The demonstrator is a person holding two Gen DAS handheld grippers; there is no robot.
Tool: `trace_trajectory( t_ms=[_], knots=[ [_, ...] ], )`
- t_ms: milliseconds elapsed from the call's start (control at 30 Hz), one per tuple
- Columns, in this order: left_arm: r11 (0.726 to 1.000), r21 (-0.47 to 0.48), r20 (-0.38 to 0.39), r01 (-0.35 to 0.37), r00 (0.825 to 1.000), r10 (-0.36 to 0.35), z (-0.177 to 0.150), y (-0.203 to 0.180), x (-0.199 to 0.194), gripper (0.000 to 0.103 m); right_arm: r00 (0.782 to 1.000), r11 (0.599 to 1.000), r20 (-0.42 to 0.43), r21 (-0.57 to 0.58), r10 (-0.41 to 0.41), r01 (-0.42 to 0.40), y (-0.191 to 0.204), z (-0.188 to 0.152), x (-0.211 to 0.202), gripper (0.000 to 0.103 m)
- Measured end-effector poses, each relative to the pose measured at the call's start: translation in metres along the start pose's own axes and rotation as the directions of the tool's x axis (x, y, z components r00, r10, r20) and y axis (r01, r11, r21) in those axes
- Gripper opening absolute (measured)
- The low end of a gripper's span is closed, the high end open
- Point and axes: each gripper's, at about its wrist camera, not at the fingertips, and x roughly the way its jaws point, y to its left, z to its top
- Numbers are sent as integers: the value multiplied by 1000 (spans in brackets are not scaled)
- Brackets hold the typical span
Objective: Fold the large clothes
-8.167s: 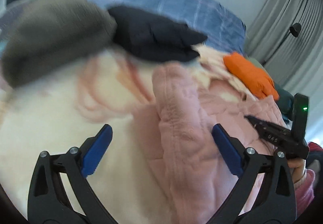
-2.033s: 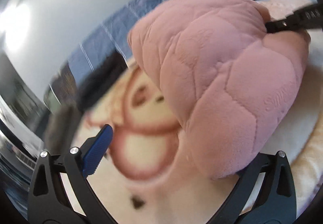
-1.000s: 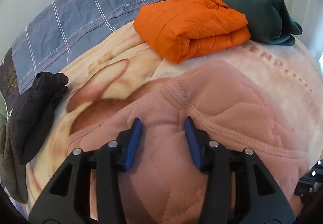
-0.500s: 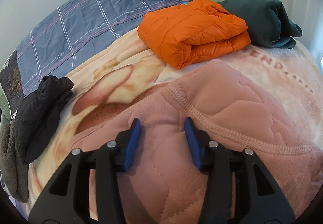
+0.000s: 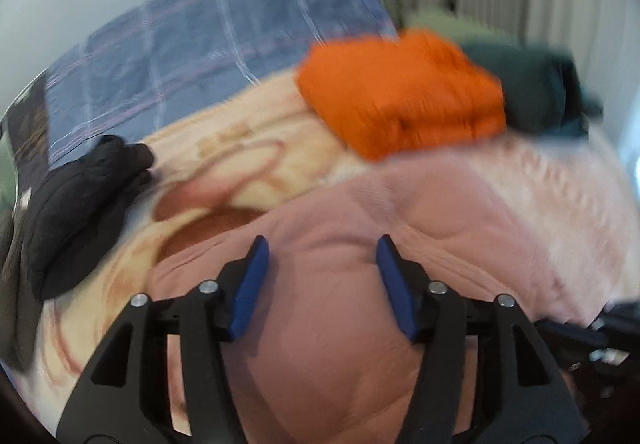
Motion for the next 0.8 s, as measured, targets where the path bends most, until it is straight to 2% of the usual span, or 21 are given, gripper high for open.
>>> trace_trajectory(
  t_ms=[33, 67, 100, 133, 167, 267, 300, 367, 400, 467, 567, 733, 800],
  knots=[
    [999, -35, 35, -24, 999, 25, 1, 9, -11, 53, 1000, 1000, 6, -8, -13, 13, 0, -1, -1, 0],
    [996, -69, 65, -57, 996, 62, 2, 19, -21, 38, 1000, 1000, 13, -14, -22, 22, 1, -3, -3, 0],
    [994, -93, 72, -62, 995, 69, 2, 29, -27, 31, 1000, 1000, 17, -11, -16, 16, 0, -4, -3, 0],
    [992, -111, 70, -54, 996, 62, 1, 37, -29, 16, 1000, 1000, 17, -6, -9, 10, -1, -4, -4, 0],
    [992, -117, 61, -46, 997, 54, 1, 44, -29, 11, 1000, 1000, 16, -1, -6, 6, -1, -3, -2, 0],
    [995, -89, 6, -43, 999, 44, -7, 55, -16, 10, 1000, 1000, 15, 12, 13, -13, -4, -4, -3, 0],
    [998, -56, -49, -31, 998, 28, -13, 53, -1, 10, 1000, 1000, 15, 15, 18, -18, -4, -4, -3, 0],
    [998, -14, -106, -53, 993, 51, -23, 50, 24, 10, 999, 999, 8, 20, 43, -43, -5, -3, -1, 0],
    [999, -25, -142, -37, 989, 33, -28, 52, 38, 10, 999, 999, 7, 19, 41, -41, -4, -2, 1, 0],
    [991, -128, -173, 30, 984, -52, -30, 65, 50, 10, 1000, 1000, 12, 7, 26, -26, -2, -1, 2, 0],
    [992, -118, -170, 39, 984, -59, -32, 67, 49, 10, 1000, 1000, 17, -5, 23, -22, 0, -2, 1, 0],
    [994, -101, -152, -38, 988, 22, -27, 62, 34, 17, 1000, 1000, 21, 0, 21, -21, -2, -3, 0, 0],
    [993, -97, -129, -63, 990, 50, -15, 64, 19, 22, 1000, 1000, 23, 5, 20, -20, -2, -4, -1, 0]
  ],
)
